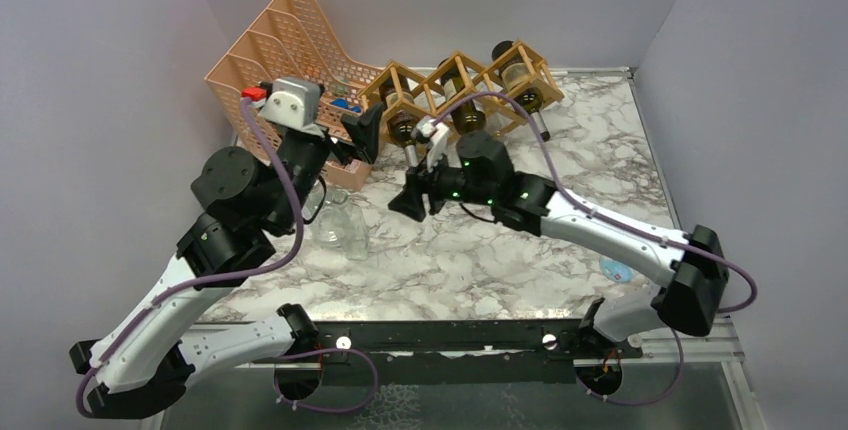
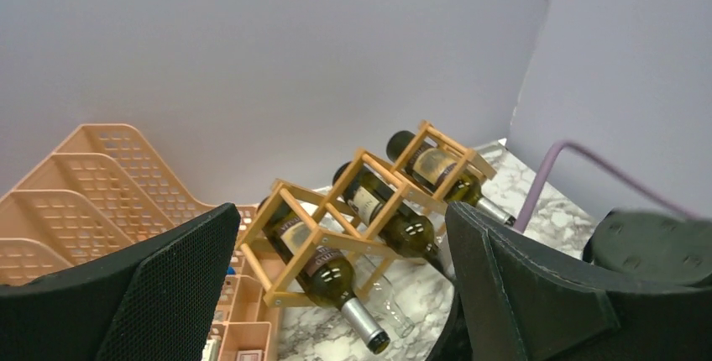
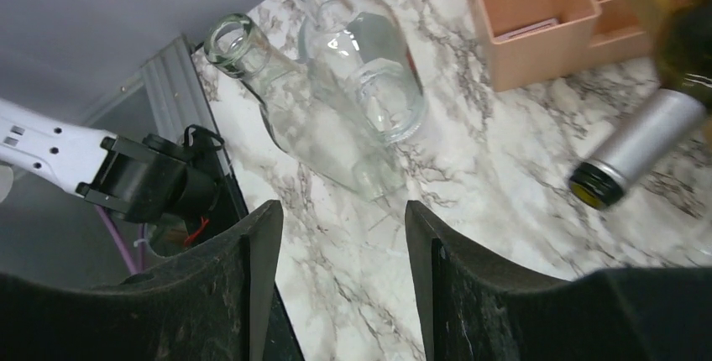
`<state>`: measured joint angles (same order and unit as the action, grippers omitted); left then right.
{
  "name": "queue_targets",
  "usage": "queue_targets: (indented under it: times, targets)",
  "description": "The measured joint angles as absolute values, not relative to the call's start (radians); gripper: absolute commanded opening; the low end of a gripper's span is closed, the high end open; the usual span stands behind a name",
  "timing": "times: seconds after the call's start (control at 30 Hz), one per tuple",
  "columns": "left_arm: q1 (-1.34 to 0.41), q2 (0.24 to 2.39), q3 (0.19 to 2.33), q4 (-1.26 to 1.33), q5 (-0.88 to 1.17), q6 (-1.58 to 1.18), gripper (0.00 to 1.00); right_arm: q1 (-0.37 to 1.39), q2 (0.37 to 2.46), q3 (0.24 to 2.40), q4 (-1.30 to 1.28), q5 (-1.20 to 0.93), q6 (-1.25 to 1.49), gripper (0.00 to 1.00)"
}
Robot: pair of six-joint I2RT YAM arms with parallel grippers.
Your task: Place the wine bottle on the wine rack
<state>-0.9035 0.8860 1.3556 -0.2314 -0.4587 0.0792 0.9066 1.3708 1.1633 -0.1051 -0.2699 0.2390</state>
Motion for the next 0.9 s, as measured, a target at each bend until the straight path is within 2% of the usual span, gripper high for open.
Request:
queue_targets:
  times: [0.3,0.5,0.7,0.83,0.9]
  targets:
    - [-0.903,0.802,1.356,-0.224,-0.519,0.113,0.99,1.036,1.648,1.383,-0.077,-0.242,0.188,0.59]
    - [-0.903,0.785,1.340,-0.211,-0.531,0.117,0.99,1.061,1.722,1.506,-0.077,-0.250,0.136,0.59]
    - [-0.903,0.785,1.330,-0.212,-0.537,0.118,0.99,1.086,1.774,1.537,-0.077,-0.273,0.092,0.58]
    - [-0.903,0.784,1.325,-0.212,-0.543,0.118,0.99,1.094,1.801,1.537,-0.081,-0.277,0.073,0.53]
    - [-0.903,0.784,1.325,-0.212,-0.544,0.118,0.99,1.095,1.811,1.537,-0.080,-0.277,0.065,0.46]
